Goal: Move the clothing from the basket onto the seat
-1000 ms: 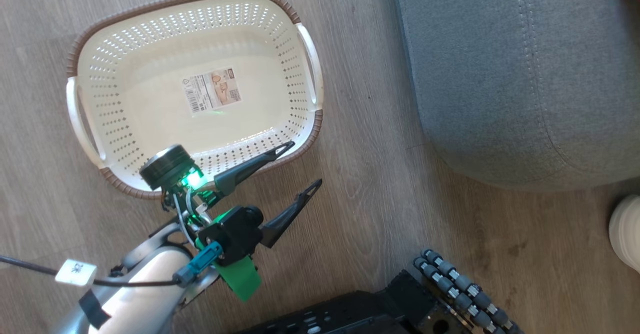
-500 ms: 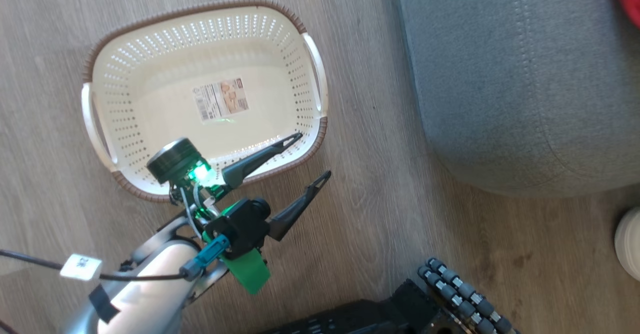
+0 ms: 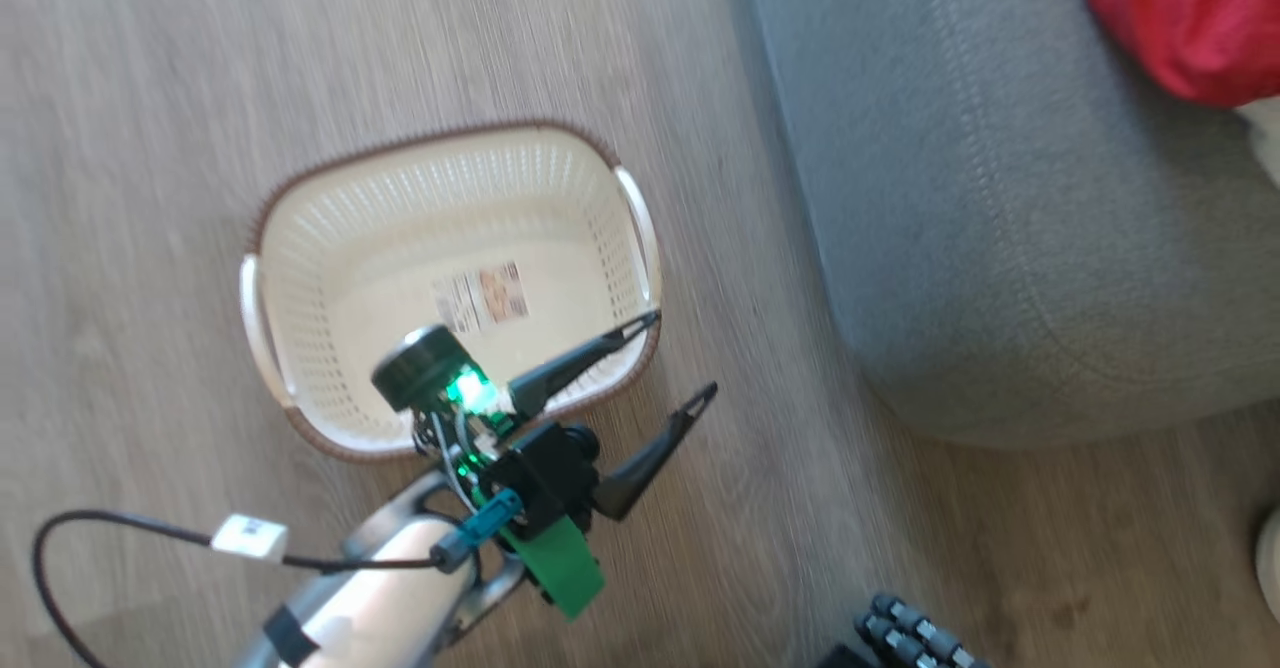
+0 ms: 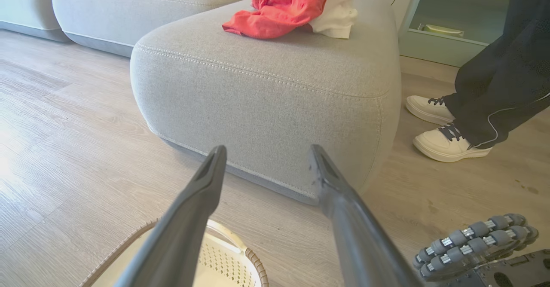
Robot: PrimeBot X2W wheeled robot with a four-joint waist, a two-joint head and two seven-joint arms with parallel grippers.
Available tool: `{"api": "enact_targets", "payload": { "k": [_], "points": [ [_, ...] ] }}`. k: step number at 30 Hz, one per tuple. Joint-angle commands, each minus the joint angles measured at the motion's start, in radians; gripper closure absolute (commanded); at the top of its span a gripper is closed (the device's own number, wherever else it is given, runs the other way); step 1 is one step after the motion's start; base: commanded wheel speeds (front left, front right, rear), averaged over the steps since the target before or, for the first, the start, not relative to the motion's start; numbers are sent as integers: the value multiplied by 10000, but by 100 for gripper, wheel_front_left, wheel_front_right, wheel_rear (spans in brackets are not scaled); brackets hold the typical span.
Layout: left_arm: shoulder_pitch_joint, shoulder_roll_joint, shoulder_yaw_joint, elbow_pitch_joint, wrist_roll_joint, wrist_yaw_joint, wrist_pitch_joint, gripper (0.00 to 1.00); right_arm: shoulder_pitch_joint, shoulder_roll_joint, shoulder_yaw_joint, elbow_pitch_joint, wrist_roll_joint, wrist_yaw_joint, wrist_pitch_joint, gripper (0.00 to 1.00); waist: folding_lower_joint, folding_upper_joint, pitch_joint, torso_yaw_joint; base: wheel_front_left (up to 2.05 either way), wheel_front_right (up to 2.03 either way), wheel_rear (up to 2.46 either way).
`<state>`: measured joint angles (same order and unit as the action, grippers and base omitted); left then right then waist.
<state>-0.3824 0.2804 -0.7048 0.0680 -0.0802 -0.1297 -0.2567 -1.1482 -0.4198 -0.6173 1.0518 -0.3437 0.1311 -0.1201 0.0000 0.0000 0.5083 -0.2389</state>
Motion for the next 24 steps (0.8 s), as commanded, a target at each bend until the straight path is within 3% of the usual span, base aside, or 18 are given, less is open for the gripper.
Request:
{"api": "enact_targets", "payload": {
  "k": [1,8,12,18,24],
  "points": [
    [182,-221,401,-146,-51,-8,-51,0,-105,-414,312,-485,-127,-4,-77,0,0,0,-891,162,0,0,0],
    [653,-865,803,125,-46,43,-51,0,-393,-727,1620,-753,305,-4,-570,0,0,0,-2066,425,0,0,0],
    [946,-1179,1236,247,-35,125,-51,0,-455,-853,2838,-987,1104,-4,-947,0,0,0,-2732,585,0,0,0],
    [1309,-1467,2380,267,-158,383,-51,0,88,-1041,5299,-1807,2971,-4,-1300,0,0,0,-3487,805,0,0,0],
    [1675,-1581,3307,224,-14,532,-51,0,1623,-1535,7297,-3930,5240,-4,-1398,0,0,0,-4023,1085,0,0,0]
  ]
}}
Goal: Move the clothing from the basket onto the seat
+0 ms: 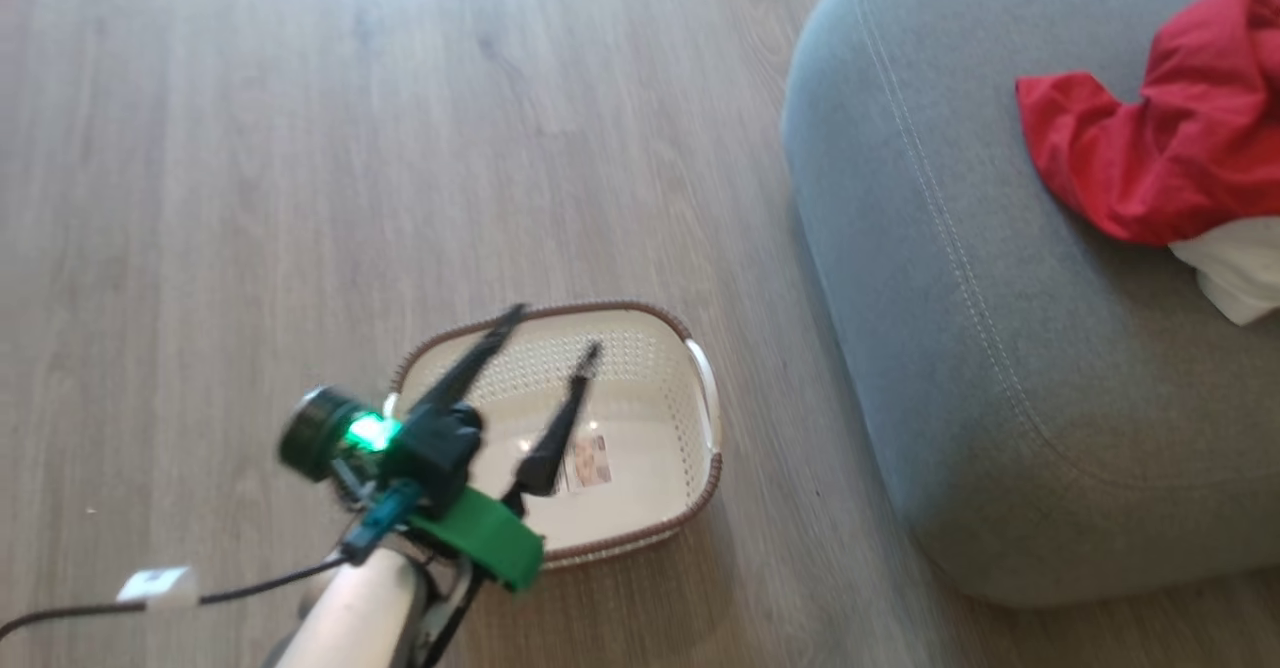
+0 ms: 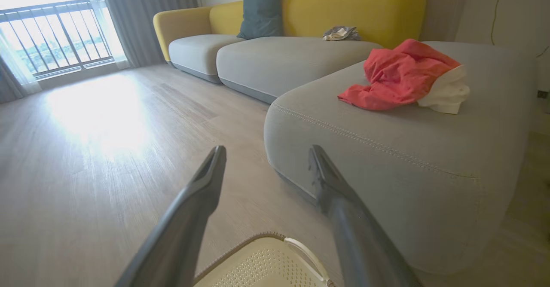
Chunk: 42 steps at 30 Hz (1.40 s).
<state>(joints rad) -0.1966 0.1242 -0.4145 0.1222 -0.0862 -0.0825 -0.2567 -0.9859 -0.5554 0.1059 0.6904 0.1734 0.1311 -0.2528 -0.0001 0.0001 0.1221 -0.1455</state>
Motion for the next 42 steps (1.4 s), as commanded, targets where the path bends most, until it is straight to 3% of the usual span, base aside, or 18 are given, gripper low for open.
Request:
{"api": "enact_targets", "payload": {
  "k": [1,5,9,14,18,27,32,42],
  "points": [
    [-111,-42,600,-293,75,178,-51,0,314,-223,171,-718,397,-4,-76,0,1,-1,-235,208,0,0,0],
    [273,-328,1750,-361,4,984,-51,0,2116,196,-121,-2660,1162,-4,-85,0,1,-1,-675,504,0,0,0],
    [579,-478,2138,-531,126,1207,-51,0,3824,633,-56,-4198,573,-4,-87,0,1,-1,-992,904,0,0,0],
    [987,-595,2544,-836,385,1720,-51,0,5848,1719,-141,-5660,398,-4,-88,0,1,-1,-1149,1425,0,0,0],
    [1154,-653,2822,-1089,556,2225,-51,0,7070,2725,-161,-6339,950,-4,-88,0,1,-1,-1176,1811,0,0,0],
    [1531,-678,2985,-763,639,2417,-51,0,8553,4249,-560,-5311,1489,-4,-89,0,1,-1,-1248,2311,0,0,0],
    [1629,-700,2999,-344,510,2439,-51,0,8923,4704,-909,-4894,1301,-4,-89,0,1,-1,-1282,2383,0,0,0],
    [1763,-724,2749,291,424,1987,-51,0,9207,5015,-894,-4098,641,-4,-89,0,1,-1,-1263,2178,0,0,0]
  ]
}}
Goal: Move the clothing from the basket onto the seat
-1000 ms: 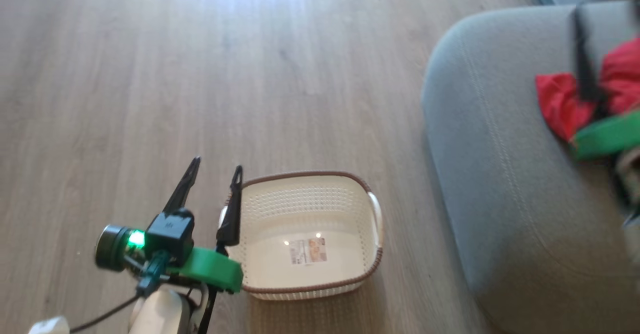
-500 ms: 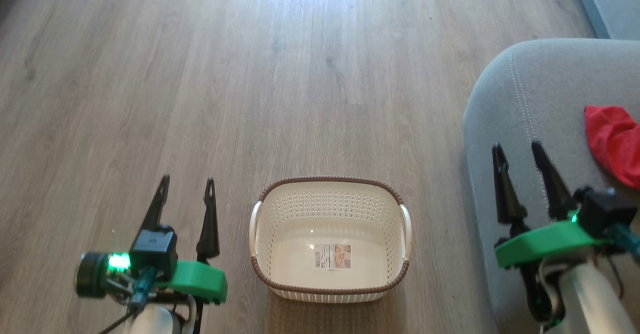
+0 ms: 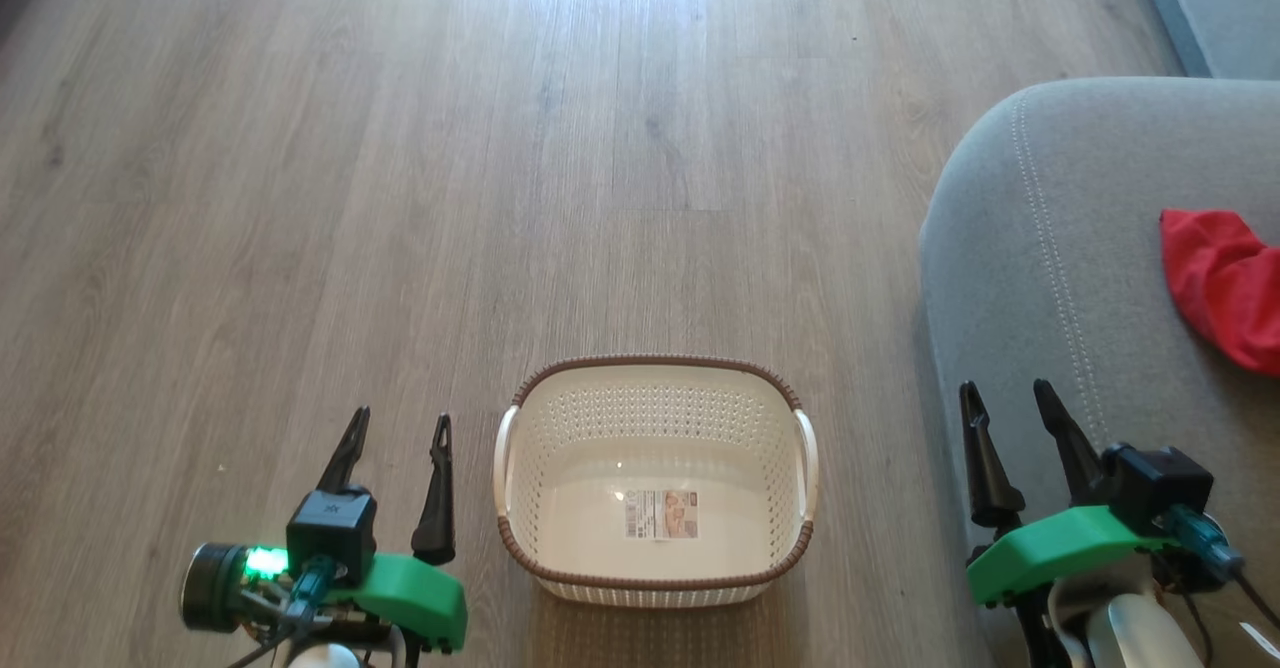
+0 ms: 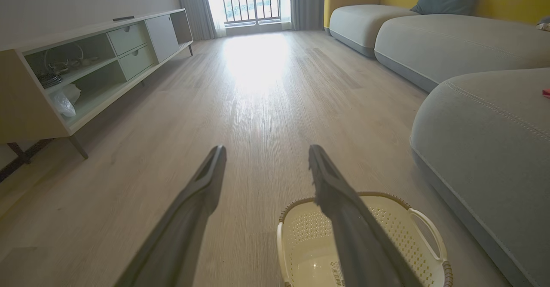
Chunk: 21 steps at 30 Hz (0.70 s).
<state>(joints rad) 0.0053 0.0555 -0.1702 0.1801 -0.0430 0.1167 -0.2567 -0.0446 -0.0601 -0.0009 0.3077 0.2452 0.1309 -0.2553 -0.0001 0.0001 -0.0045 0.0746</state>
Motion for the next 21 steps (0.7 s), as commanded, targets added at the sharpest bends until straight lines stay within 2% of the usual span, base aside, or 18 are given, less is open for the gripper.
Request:
{"api": "enact_targets", "payload": {
  "k": [1,8,15,21],
  "points": [
    [-257,-39,307,-245,-13,-21,-51,0,-224,71,132,-231,-80,-2,-64,0,1,-1,9,-51,0,0,0],
    [-352,-48,363,324,-182,-216,-51,0,-289,94,166,-158,-101,-2,-64,0,1,-1,-6,-182,0,0,0],
    [-453,-51,259,149,58,-215,-51,0,-312,97,213,-168,-118,-2,-64,0,1,-1,-15,-180,0,0,0],
    [-365,-51,357,256,-346,-304,-51,0,-350,98,175,-133,-102,-2,-64,0,1,-1,-22,-175,0,0,0]
  ]
}}
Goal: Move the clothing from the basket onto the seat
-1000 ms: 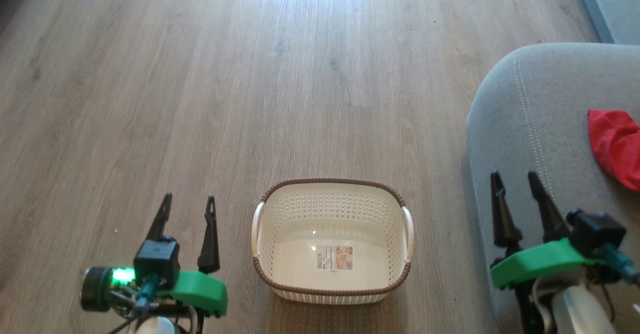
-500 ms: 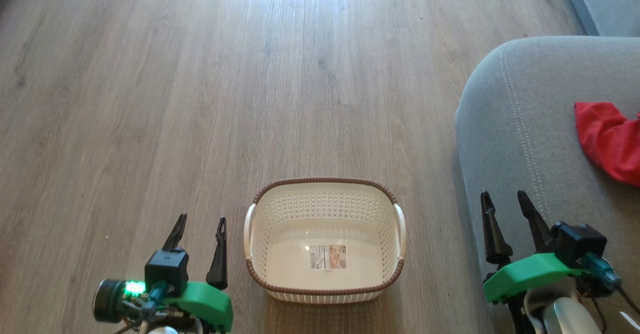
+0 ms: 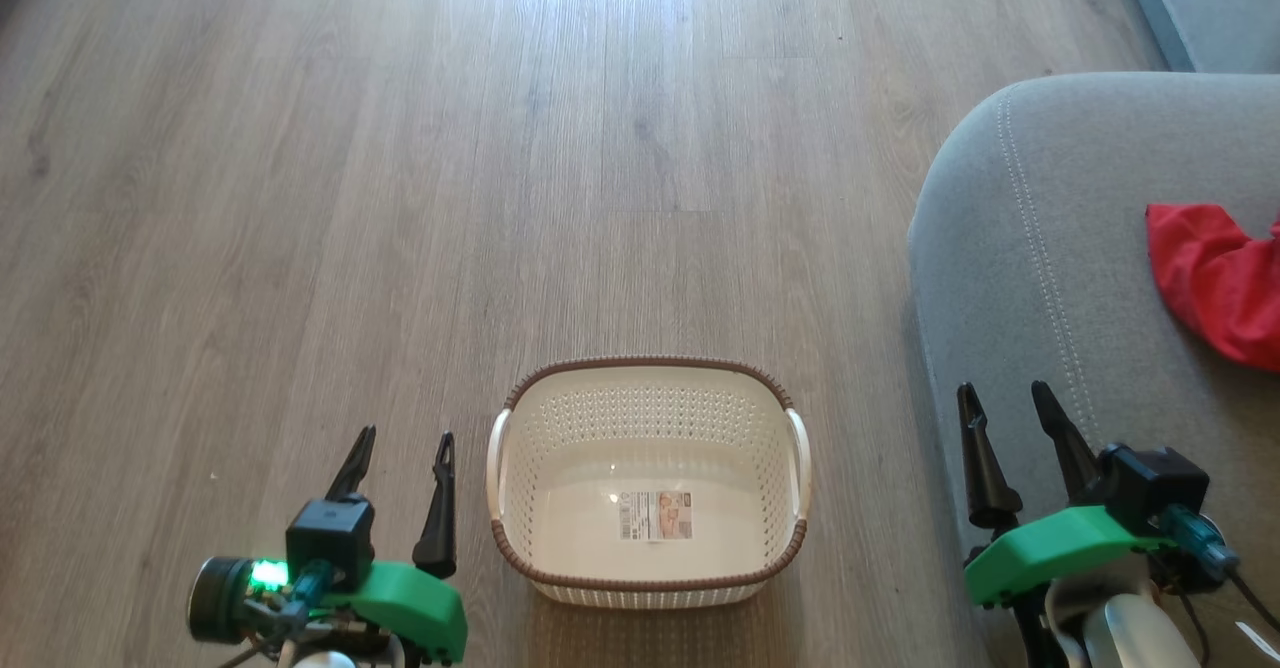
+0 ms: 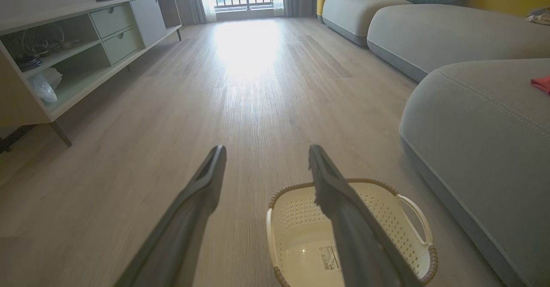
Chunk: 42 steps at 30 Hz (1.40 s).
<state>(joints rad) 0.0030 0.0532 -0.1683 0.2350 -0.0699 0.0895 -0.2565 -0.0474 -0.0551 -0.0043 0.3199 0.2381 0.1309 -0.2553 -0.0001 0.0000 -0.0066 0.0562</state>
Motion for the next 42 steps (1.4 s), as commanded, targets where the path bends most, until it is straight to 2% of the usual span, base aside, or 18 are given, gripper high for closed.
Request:
{"api": "enact_targets", "payload": {
  "k": [1,13,17,18,23,42],
  "points": [
    [-340,-29,363,-279,-164,-79,-53,0,-318,48,214,-246,-28,-2,-64,0,1,0,-1,17,0,0,0],
    [-249,-29,653,-576,-876,-494,-53,0,-329,48,179,-183,2,-2,-64,0,1,0,-25,91,0,0,0],
    [-199,-29,715,-469,-1441,-700,-53,0,-333,48,154,-136,-40,-2,-64,0,1,0,-64,90,0,0,0],
    [23,-8,374,-173,-1490,-702,0,100,0,2,-36,138,4,0,0,100,1,0,-64,90,0,0,0],
    [201,-6,367,456,-1579,-697,37,100,234,2,10,756,78,0,35,100,1,0,-69,82,0,0,0],
    [-9,-10,762,401,-3802,-939,627,100,104,10,-166,508,2273,0,622,100,1,0,-43,-22,0,0,0]
  ]
}}
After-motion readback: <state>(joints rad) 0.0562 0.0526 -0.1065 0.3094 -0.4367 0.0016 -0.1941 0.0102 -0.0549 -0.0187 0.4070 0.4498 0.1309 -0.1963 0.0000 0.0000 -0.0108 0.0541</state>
